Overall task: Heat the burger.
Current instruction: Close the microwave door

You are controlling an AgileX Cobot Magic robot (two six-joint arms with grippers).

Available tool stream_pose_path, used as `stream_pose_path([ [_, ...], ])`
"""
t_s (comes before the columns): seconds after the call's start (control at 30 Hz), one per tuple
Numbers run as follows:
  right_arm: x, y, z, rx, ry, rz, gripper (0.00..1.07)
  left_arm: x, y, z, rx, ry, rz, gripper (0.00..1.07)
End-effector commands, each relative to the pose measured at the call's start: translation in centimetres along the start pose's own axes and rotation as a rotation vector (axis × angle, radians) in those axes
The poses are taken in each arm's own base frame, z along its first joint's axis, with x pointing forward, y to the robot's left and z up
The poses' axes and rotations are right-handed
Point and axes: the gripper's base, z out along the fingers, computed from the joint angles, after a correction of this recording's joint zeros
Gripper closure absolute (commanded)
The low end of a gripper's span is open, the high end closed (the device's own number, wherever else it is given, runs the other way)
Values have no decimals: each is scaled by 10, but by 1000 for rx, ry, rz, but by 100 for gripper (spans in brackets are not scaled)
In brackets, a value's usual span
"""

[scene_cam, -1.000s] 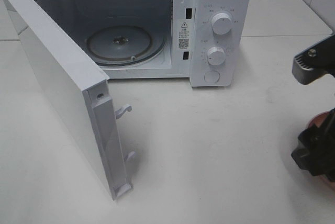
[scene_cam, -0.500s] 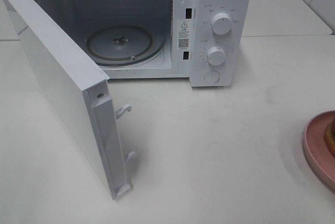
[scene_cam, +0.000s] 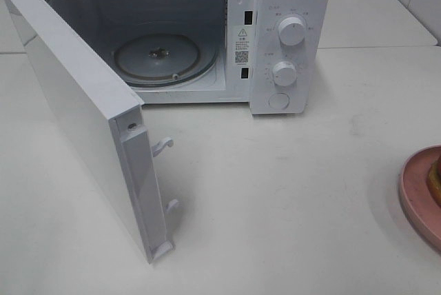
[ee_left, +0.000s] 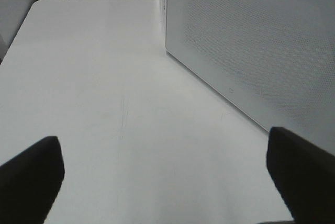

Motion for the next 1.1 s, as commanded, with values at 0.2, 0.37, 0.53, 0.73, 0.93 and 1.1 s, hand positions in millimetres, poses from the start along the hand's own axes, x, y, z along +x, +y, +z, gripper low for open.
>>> stream_pose_path([
  [0.2, 21, -3, -13, 78, -173, 100, 31, 1, 0, -3, -1, -23, -8, 9],
  [0.37, 27, -3, -22, 116, -293, 136, 31, 1, 0, -3, -1, -23, -8, 9],
  [0.53, 38, 0, -21, 141, -351, 171, 31, 1, 0, -3, -1, -23, -8, 9],
  [0.73, 43, 2, -25, 157, -393, 180, 31, 1, 0, -3, -1, -23, -8, 9],
  [0.93, 43, 2, -25, 158, -392, 179, 31, 1, 0, -2, -1, -21, -8, 9],
  [1.1, 43, 2, -25, 158, -392, 179, 31, 1, 0, -2, -1, -21, -8, 9],
])
